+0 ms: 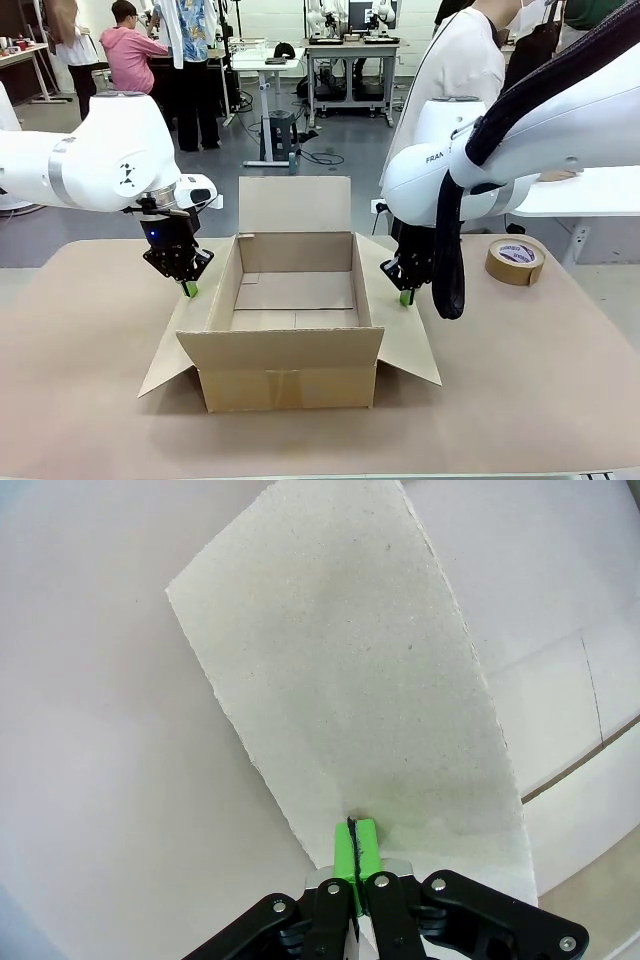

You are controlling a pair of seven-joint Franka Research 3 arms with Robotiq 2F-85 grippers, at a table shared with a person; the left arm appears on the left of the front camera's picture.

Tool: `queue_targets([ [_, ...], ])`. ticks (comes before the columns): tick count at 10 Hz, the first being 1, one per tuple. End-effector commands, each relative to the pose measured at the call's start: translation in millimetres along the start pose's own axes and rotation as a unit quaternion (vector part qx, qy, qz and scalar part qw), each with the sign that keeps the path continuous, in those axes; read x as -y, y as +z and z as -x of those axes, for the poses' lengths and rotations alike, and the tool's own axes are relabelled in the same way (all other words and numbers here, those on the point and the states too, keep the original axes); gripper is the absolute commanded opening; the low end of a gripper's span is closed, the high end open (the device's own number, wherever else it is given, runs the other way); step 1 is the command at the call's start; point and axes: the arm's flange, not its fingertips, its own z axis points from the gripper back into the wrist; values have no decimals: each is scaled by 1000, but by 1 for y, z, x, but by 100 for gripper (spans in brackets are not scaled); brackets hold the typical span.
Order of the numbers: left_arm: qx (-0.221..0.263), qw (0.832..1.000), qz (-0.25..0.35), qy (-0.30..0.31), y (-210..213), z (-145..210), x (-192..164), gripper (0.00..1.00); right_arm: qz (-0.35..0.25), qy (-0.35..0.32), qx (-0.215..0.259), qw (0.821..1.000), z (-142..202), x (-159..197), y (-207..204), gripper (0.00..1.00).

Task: Wrap the clocks to prevent damage.
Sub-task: Once the human has placed the objects inside and stepped back, release both hands from the side flaps of the Package Box.

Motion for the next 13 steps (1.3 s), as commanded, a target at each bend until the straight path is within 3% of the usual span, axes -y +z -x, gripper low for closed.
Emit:
queue_targets([
  [1,1,1000,-4,-2,-1,0,0,1,0,-2,-1,1000,1,0,-1,1],
  [13,1,1000,-4,-2,-1,0,0,1,0,-2,-1,1000,1,0,-1,1],
])
